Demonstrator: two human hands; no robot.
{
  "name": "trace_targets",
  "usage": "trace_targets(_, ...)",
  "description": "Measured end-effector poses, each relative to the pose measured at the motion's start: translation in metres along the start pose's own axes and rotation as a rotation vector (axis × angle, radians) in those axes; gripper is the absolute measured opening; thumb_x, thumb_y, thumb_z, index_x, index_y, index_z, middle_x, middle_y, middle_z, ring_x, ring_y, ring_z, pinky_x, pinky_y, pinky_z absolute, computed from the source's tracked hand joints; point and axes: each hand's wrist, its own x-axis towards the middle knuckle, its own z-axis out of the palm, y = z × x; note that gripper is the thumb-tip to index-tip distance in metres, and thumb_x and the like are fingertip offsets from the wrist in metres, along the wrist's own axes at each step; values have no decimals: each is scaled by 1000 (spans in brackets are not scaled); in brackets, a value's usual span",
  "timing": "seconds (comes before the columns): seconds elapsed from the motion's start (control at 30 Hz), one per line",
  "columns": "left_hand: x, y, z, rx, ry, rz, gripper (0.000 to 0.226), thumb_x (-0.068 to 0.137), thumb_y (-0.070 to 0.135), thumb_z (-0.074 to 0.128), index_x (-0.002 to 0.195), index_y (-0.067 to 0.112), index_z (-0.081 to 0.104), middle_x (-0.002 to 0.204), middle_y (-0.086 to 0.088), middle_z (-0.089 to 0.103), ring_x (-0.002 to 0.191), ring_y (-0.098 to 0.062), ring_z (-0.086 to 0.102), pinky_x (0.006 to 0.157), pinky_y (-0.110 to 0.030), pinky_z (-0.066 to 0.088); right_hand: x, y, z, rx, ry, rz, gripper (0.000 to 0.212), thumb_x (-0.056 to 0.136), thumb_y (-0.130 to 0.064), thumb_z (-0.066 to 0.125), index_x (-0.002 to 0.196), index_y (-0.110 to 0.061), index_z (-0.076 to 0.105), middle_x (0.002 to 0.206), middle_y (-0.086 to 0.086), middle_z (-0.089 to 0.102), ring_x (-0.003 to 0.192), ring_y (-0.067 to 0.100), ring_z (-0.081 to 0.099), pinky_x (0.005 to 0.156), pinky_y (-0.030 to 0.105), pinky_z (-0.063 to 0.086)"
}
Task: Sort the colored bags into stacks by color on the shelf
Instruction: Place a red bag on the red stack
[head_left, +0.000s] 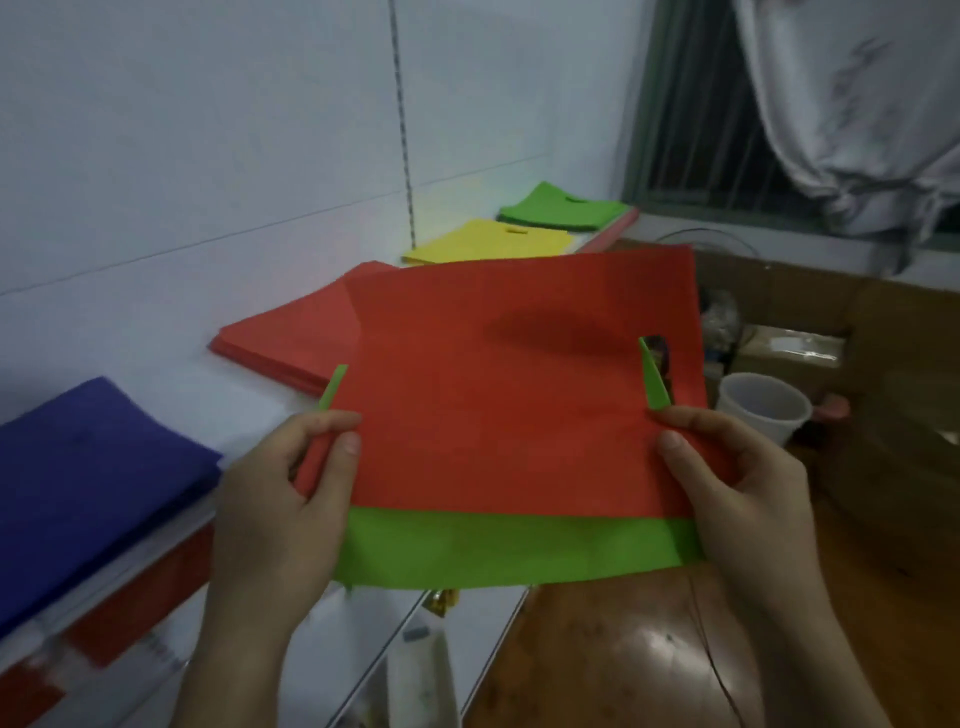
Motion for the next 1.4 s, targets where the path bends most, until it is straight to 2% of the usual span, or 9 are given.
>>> trace_targets(0.13,29,1,59,-3,-50,47,14,91,22,68,96,34,72,90,18,70,85,-2,67,73,-30,51,36,27,-22,2,81,45,12,89,-20,72,95,-30,76,94,-17,73,86,7,70,72,31,56)
trace_targets(0.3,77,-2,134,-64,-96,95,17,92,17,68,99,31,73,99,23,70,99,4,65,86,-23,49,102,61,-33,2,133,51,11,88,-20,73,95,-28,76,93,-15,74,86,7,71,68,24,54)
trace_targets(0.47,144,-2,214,-135,-82,112,13,90,23,69,100,30,73,97,34,68,93,11,64,79,-6,46,196,91,-32,-50,145,21,13,88,-21,73,98,-29,76,97,-22,72,89,4,69,72,28,54)
trace_targets(0.57,190,1,265,-167,-75,112,18,91,13,68,101,27,73,97,30,69,92,8,66,79,-8,47,260,103,-34,-88,129,15,14,89,-20,71,101,-26,75,95,-28,69,87,0,68,69,24,54)
trace_targets(0.77,265,11,353,-168,-87,120,15,92,22,66,102,31,71,92,21,70,82,3,67,67,-16,52,361,136,-37,-137,184,-11,15,91,-20,70,104,-25,74,98,-8,70,83,1,67,61,13,51)
trace_targets(0.93,308,15,416,-228,-115,76,31,92,19,66,119,33,61,92,9,71,80,-4,71,67,-18,55,435,167,-40,-116,200,20,16,91,-21,69,106,-24,74,105,-8,67,83,-2,65,58,11,50)
trace_targets(1.03,331,10,457,-196,-109,62,37,91,20,67,124,36,59,91,11,73,80,-6,72,73,-29,57,482,192,-39,-121,181,13,18,90,-20,70,107,-24,73,103,-11,66,83,-4,64,57,11,50)
trace_targets(1.27,386,5,564,-154,-9,-2,36,89,18,70,118,37,63,87,13,74,72,-6,72,66,-22,57,624,259,-40,-112,50,-52,19,90,-14,71,107,-23,72,99,-18,64,84,-13,62,58,8,50)
trace_targets(1.4,420,9,620,-105,74,-48,36,89,23,71,121,36,63,88,10,76,77,-6,73,70,-27,59,719,287,-40,-105,-64,-92,24,89,-19,73,109,-33,69,98,-22,65,85,-2,65,64,26,58)
